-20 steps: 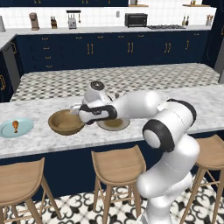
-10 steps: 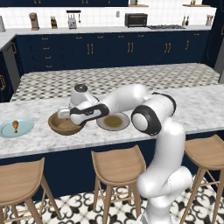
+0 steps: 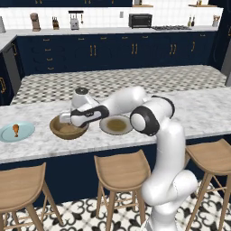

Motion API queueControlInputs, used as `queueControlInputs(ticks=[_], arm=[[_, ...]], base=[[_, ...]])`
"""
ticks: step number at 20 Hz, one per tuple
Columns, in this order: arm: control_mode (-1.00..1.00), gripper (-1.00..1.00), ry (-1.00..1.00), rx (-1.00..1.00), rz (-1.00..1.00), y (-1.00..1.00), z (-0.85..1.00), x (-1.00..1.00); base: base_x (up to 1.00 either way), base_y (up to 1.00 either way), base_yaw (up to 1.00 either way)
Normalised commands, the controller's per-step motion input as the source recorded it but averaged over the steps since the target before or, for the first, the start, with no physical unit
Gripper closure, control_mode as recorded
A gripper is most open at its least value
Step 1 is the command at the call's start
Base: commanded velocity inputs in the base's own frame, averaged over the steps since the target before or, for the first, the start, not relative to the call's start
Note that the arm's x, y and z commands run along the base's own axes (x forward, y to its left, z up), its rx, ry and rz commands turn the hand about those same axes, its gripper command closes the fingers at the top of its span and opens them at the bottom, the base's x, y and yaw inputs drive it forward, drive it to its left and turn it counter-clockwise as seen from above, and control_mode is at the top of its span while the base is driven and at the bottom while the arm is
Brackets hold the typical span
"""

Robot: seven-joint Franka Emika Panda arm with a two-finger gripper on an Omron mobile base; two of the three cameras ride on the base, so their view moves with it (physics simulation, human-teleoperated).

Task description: Pick the chicken drumstick and mushroom from their plates and place them in the bowl. Then put the bowl in the fridge.

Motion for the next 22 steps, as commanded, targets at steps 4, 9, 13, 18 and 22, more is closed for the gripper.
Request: queueControlInputs(ticks=[4,9,13,18,22], arm=[[-1.0,-1.0,0.0,0.0,0.0,0.0,-0.01,0.0],[-1.0,-1.0,0.0,0.0,0.0,-0.32,0.16,-0.31],[-1.0,-1.0,0.01,0.0,-0.02,-0.84,0.29,-0.82],[-1.0,-1.0,0.05,0.02,0.0,-1.0,0.08,-0.68],[-1.0,-1.0,0.06,0.0,0.0,-1.0,0.37,-0.61]], base=[[0.0,0.0,0.0],[0.0,0.0,0.0],[0.0,0.0,0.0],[0.0,0.0,0.0],[0.0,0.0,0.0]])
